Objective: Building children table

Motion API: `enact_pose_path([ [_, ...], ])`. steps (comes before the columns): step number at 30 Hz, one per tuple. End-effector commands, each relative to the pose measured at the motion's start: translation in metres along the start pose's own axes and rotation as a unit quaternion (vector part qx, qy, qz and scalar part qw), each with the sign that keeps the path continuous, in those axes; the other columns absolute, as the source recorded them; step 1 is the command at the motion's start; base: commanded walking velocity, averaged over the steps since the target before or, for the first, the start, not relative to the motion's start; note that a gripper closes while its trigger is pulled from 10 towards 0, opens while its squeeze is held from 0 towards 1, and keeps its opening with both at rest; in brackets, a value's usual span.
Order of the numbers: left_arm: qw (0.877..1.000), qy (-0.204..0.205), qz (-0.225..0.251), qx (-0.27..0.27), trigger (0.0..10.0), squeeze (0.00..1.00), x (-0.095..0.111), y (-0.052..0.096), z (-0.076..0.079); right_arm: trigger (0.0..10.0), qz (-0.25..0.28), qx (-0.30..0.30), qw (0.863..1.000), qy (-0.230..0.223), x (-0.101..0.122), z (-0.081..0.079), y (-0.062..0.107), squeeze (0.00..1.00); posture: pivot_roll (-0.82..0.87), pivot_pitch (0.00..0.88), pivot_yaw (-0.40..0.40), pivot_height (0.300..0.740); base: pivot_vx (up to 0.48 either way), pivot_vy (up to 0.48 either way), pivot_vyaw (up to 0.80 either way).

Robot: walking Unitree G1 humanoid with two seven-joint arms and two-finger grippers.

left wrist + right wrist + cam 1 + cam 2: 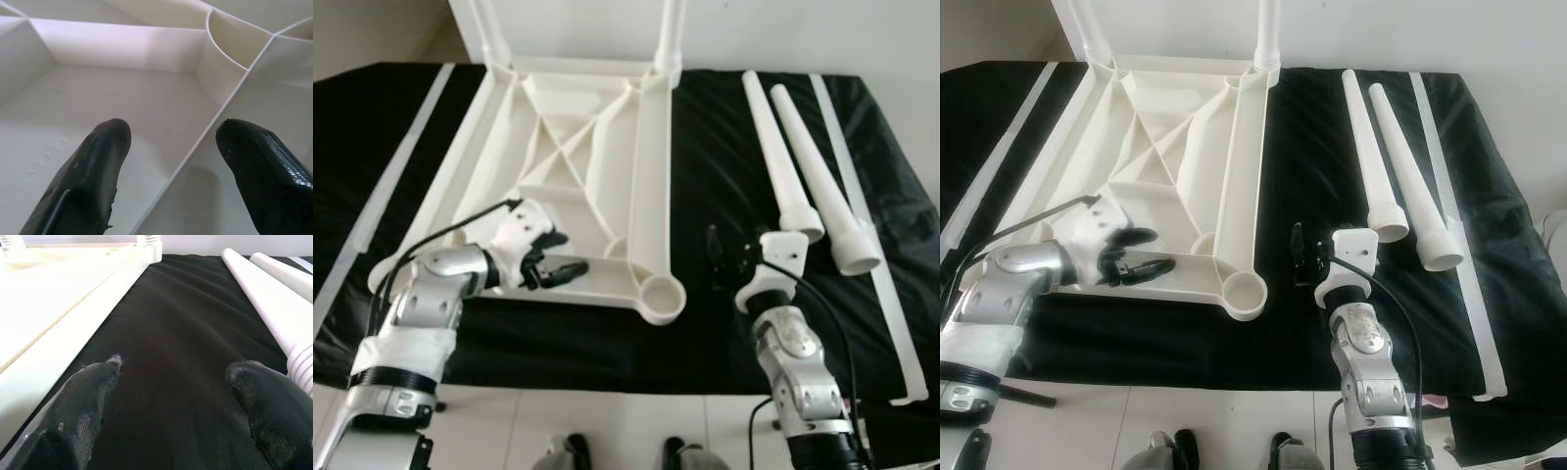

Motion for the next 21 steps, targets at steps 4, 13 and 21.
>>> enact_pose_path([
  [4,0.999,-0.005,-0.031,-0.019,10.0,0.00,-0.007,0.000,0.001,10.0,-0.008,0.006,1.000,0.003,-0.004,-0.001,0.001,0.00,-0.07,0.224,0.019,0.740,0.000,0.000,0.00],
  [13,0.998,0.026,-0.057,0.030,2.4,0.00,-0.012,-0.001,-0.017,10.0,-0.007,0.005,1.000,0.004,-0.004,-0.001,0.002,0.00,-0.07,0.220,0.023,0.740,0.000,0.000,0.00],
  [21,0.997,0.028,-0.053,0.047,0.0,0.00,-0.009,-0.001,-0.024,10.0,-0.007,0.006,1.000,0.004,-0.005,-0.001,0.002,0.00,-0.07,0.216,0.022,0.740,0.000,0.000,0.00],
])
Point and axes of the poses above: a point about 5 cm out from each wrist's last joint towards the gripper, its own y axis pointing back from the gripper into the wrist, its own x axis along the axis of the wrist's last joint, z = x × y, the point moved 1 cm from there along -y, pointing out of the wrist towards the gripper, and after that the axes turned 10 degrees about y, right-handed, at the moved point
